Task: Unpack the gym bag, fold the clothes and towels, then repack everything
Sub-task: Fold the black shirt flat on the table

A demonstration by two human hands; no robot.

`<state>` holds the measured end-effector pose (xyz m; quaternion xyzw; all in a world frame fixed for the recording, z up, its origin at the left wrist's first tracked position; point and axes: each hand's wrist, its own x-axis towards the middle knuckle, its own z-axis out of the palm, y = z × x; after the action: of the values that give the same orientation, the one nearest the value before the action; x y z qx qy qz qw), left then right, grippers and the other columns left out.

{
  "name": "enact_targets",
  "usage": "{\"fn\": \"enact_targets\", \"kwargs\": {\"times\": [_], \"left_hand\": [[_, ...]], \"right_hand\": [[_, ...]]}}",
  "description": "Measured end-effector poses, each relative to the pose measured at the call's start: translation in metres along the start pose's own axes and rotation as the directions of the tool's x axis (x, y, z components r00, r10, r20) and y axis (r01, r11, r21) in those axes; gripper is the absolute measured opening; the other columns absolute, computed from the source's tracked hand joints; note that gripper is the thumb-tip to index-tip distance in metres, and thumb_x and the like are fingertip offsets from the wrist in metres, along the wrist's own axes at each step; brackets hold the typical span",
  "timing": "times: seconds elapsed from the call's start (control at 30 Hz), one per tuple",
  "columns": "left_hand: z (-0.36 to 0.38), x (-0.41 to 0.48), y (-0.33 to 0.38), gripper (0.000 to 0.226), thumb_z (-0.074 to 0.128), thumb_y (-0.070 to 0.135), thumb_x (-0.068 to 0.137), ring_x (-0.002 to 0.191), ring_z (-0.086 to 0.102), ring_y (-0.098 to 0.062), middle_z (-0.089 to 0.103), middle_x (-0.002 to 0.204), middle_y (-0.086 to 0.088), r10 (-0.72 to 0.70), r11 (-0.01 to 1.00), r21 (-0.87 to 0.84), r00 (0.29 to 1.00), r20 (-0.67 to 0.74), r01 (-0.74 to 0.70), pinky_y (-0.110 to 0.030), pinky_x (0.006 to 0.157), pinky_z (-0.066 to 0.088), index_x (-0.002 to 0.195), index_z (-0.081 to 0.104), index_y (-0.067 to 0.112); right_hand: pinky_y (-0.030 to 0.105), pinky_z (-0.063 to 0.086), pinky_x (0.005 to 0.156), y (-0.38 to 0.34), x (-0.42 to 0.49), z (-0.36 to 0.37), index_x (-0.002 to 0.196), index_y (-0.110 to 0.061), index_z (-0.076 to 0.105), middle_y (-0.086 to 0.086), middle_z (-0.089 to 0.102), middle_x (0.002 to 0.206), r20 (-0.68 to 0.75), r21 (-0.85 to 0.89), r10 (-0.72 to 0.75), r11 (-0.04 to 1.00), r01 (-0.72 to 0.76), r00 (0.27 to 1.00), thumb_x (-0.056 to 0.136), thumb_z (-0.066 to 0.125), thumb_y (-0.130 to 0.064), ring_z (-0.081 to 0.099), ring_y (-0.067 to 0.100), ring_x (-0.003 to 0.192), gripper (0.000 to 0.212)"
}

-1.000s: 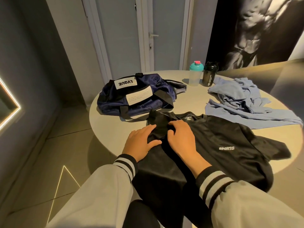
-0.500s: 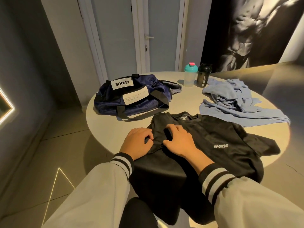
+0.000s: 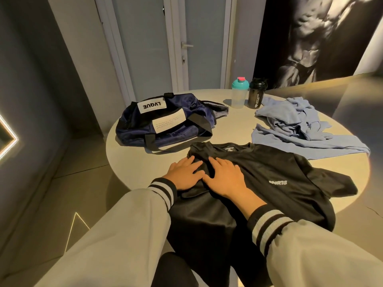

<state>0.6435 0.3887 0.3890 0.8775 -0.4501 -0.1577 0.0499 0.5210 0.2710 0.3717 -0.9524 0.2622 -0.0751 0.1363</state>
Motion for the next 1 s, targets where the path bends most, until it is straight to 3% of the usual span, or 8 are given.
{"fn": "enact_targets", "kwargs": {"times": [0.1,0.17,0.3,0.5,0.7,0.8,0.93,1.0], "left_hand": [[0.005,0.004,-0.001,0.047,0.023,0.044,0.109,0.155,0.007,-0.021,0.012,0.168,0.006,0.051,0.999,-0.017,0.999,-0.007,-0.051,-0.054,0.123,0.005,0.156,0.027,0.042],[0.006,0.003,-0.002,0.042,0.026,0.032,0.109,0.147,0.030,-0.021,0.035,0.160,0.004,0.106,0.989,-0.085,0.981,-0.162,-0.121,-0.051,0.121,0.019,0.148,0.043,0.036],[0.003,0.015,-0.009,0.041,0.046,0.018,0.102,0.136,0.045,-0.023,0.047,0.151,0.000,0.020,0.970,-0.201,0.871,-0.490,-0.135,-0.043,0.117,0.032,0.142,0.051,0.026],[0.000,0.045,0.002,0.053,0.036,0.034,0.105,0.153,0.017,-0.020,0.021,0.167,0.004,0.039,0.997,-0.062,0.985,-0.169,-0.050,-0.045,0.125,0.012,0.158,0.027,0.033],[0.007,0.051,-0.009,0.061,0.026,0.052,0.102,0.155,0.008,-0.025,0.013,0.169,0.002,-0.155,0.987,0.008,0.950,-0.272,0.163,-0.053,0.123,0.001,0.160,0.016,0.036],[0.009,0.050,-0.009,0.062,0.030,0.053,0.101,0.154,0.011,-0.027,0.017,0.168,-0.004,-0.142,0.989,-0.004,0.938,-0.316,0.148,-0.050,0.124,0.009,0.159,0.020,0.033],[0.007,0.039,-0.006,0.050,0.045,0.040,0.100,0.143,0.030,-0.023,0.037,0.158,0.000,0.056,0.997,0.071,0.836,-0.546,-0.021,-0.041,0.118,0.024,0.149,0.045,0.029],[0.008,0.031,-0.003,0.050,0.044,0.040,0.101,0.139,0.035,-0.023,0.042,0.155,0.001,0.065,0.998,0.045,0.866,-0.495,-0.049,-0.040,0.114,0.029,0.149,0.045,0.028]], "right_hand": [[0.041,0.041,0.104,0.008,0.003,-0.009,0.137,-0.022,0.053,0.001,0.045,0.148,-0.029,0.166,0.081,0.983,-0.075,0.996,0.084,0.058,-0.058,0.045,0.022,0.132,0.064],[0.038,0.048,0.091,0.012,0.001,-0.009,0.125,-0.022,0.056,-0.002,0.051,0.136,-0.077,0.283,0.138,0.953,-0.111,0.987,0.080,0.063,-0.053,0.053,0.020,0.118,0.055],[0.045,0.036,0.112,0.012,0.002,0.001,0.152,-0.026,0.032,0.001,0.042,0.153,-0.111,0.127,-0.008,0.992,0.023,0.994,0.088,0.052,-0.055,0.038,0.023,0.140,0.073],[0.049,0.007,0.124,0.013,0.008,0.009,0.160,-0.029,0.015,0.001,0.017,0.166,-0.002,0.006,-0.040,0.999,0.040,0.999,0.095,0.036,-0.062,0.008,0.022,0.154,0.076],[0.057,-0.007,0.121,0.007,0.010,0.009,0.160,-0.035,0.005,0.001,0.000,0.168,0.104,-0.039,0.012,0.999,-0.008,0.995,0.086,0.025,-0.083,-0.009,0.021,0.154,0.090],[0.058,-0.006,0.120,0.007,0.011,0.007,0.159,-0.034,0.016,0.002,0.007,0.168,0.084,-0.009,0.000,1.000,0.001,0.996,0.084,0.031,-0.084,-0.004,0.021,0.154,0.090],[0.054,0.005,0.123,0.012,0.008,0.007,0.154,-0.030,0.034,0.001,0.027,0.160,-0.060,0.108,-0.010,0.994,0.016,0.998,0.090,0.047,-0.067,0.016,0.020,0.151,0.075],[0.049,0.020,0.120,0.012,0.006,0.008,0.149,-0.026,0.042,0.004,0.039,0.148,-0.146,0.104,-0.017,0.994,0.033,0.989,0.093,0.050,-0.056,0.033,0.023,0.141,0.064]]}}
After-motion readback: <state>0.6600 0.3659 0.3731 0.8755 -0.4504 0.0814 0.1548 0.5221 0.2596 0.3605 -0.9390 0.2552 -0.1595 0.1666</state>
